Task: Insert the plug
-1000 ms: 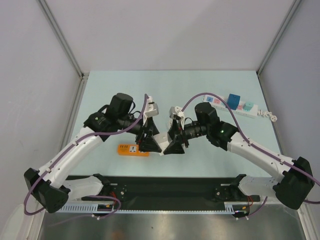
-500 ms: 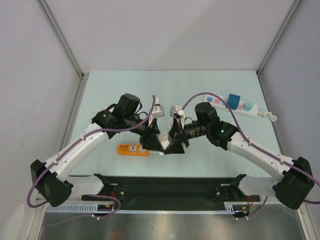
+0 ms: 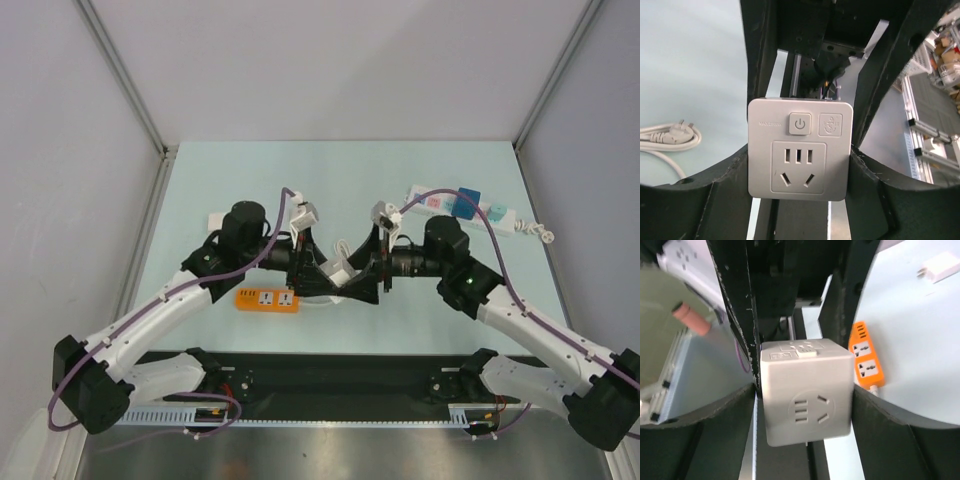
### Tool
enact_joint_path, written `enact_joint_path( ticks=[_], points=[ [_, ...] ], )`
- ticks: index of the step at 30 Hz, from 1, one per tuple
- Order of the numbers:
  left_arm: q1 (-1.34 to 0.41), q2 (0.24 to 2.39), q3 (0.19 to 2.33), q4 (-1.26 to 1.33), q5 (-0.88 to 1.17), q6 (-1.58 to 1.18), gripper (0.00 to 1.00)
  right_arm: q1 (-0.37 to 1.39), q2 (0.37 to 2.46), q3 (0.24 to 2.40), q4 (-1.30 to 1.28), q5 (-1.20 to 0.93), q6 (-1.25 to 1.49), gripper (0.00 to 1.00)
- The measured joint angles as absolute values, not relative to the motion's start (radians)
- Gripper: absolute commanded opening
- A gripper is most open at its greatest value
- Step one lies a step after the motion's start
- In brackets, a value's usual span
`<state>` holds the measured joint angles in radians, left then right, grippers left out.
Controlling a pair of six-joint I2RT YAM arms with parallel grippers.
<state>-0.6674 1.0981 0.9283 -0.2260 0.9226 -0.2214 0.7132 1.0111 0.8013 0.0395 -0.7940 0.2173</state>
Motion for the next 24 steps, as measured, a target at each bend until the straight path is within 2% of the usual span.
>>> enact_joint_path(
  ticks=[2, 7, 12, 18, 24],
  points=[
    [-0.664, 1.082, 0.890, -0.126, 0.914, -0.299, 0.00, 0.675, 0.983, 0.781, 0.118, -0.783, 0.281, 0.78],
    [-0.663, 1.066, 0.840, 0.010, 0.893, -0.428, 0.00, 0.570, 0.941, 0.728, 0.326, -0.788, 0.443, 0.66],
    [-0.662, 1.036, 0.821, 0.082, 0.876, -0.501, 0.01, 0.524, 0.937, 0.719, 0.374, -0.728, 0.510, 0.72],
    [-0.664, 0.996, 0.843, 0.003, 0.694, -0.477, 0.01, 0.479, 0.960, 0.855, 0.055, -0.193, 0.527, 0.79],
    [-0.690, 1.014, 0.906, -0.184, 0.362, -0.416, 0.00, 0.325, 1.126, 1.019, -0.168, 0.212, 0.498, 0.86]
  ],
)
